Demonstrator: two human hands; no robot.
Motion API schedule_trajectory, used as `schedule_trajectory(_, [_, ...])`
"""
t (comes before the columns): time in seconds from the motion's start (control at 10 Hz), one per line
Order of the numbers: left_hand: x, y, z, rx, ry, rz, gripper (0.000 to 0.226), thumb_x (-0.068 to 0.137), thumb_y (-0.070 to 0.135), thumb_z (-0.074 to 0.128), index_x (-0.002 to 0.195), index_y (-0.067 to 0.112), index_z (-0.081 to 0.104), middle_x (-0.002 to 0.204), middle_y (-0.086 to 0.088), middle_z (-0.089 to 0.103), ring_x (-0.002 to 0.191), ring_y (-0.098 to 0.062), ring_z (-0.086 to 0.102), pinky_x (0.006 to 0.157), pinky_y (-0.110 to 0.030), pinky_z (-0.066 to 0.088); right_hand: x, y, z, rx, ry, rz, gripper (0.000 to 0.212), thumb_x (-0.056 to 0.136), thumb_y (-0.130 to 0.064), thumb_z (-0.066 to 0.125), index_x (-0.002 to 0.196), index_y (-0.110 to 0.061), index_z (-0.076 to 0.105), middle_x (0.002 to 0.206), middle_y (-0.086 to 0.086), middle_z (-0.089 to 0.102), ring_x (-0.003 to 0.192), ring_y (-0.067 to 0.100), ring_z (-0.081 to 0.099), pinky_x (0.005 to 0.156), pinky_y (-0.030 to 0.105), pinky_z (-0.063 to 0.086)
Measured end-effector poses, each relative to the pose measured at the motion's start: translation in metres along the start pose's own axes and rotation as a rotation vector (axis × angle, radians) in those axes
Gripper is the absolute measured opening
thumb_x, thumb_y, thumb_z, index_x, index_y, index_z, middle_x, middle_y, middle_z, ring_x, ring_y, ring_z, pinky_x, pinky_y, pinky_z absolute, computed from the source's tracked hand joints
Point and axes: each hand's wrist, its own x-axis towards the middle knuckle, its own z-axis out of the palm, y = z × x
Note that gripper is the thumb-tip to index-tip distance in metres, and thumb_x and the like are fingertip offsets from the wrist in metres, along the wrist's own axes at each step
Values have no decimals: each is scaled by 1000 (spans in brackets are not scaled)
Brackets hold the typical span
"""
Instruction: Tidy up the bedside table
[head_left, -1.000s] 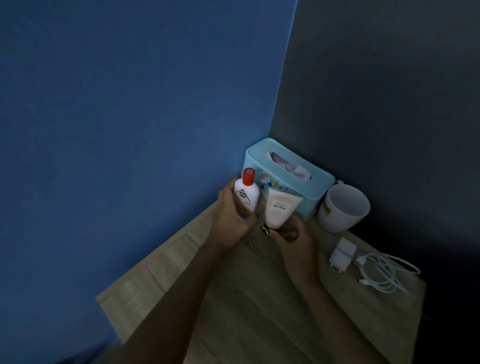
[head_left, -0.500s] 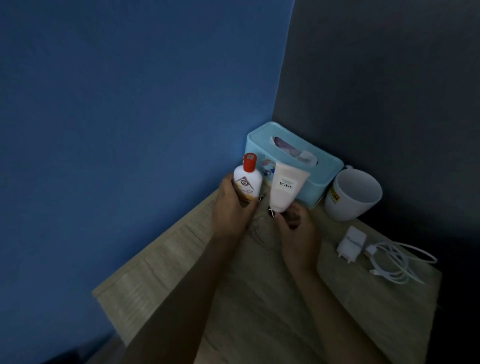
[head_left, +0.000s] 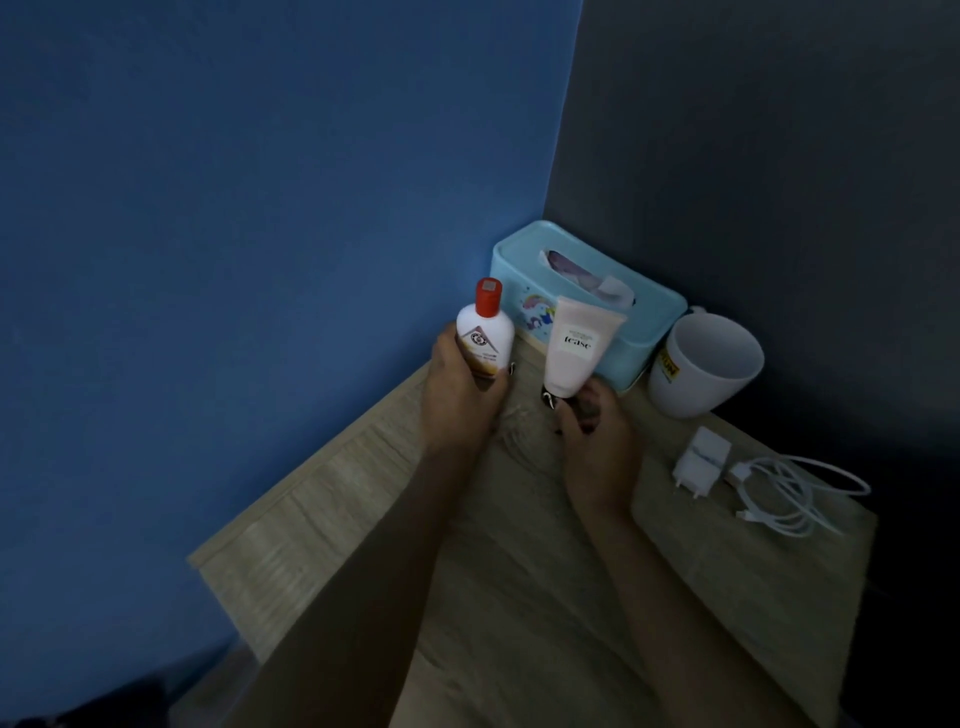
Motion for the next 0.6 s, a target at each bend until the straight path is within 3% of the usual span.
schedule_trajectory(0.1, [-1, 0, 0, -10, -8, 4, 68, 78, 31, 74, 134, 15, 38, 126, -4, 55, 112, -16, 55, 86, -27, 46, -1, -1, -1, 6, 0, -10, 31, 87, -20, 65, 118, -16, 62, 107, 0, 71, 91, 6, 60, 79, 27, 49])
schedule_trajectory(0.3, [-1, -2, -1, -25, 8, 28, 69, 78, 31, 74, 135, 14, 39, 126, -5, 55, 113, -17, 55, 89, -30, 48, -2, -2, -1, 31, -10, 14, 35, 86, -20, 66, 121, -19, 61, 106, -3, 71, 90, 0, 58, 76, 17, 42])
schedule_trajectory(0.4, [-1, -3, 1, -39, -7, 21, 76, 77, 32, 74, 139, 13, 35, 130, -7, 52, 117, -19, 52, 95, -34, 48, -1, -3, 1, 17, -2, 25, 37, 85, -20, 67, 122, -18, 60, 108, -2, 69, 91, 1, 57, 74, 14, 40])
schedule_trajectory(0.5, [0, -2, 0, -89, -46, -6, 94, 76, 36, 76, 148, 8, 22, 145, -12, 42, 131, -25, 44, 106, -38, 41, 1, -3, 1, 44, 14, 16, 37, 84, -20, 69, 120, -16, 61, 110, -1, 69, 95, 7, 61, 71, 1, 39])
schedule_trajectory(0.6, [-7, 3, -10, -133, -151, -105, 106, 74, 42, 77, 151, 8, 13, 154, -13, 29, 141, -26, 31, 115, -40, 30, -3, -9, -1, 70, 28, 62, 43, 83, -18, 71, 123, -12, 57, 112, -6, 65, 100, 2, 57, 76, -6, 35])
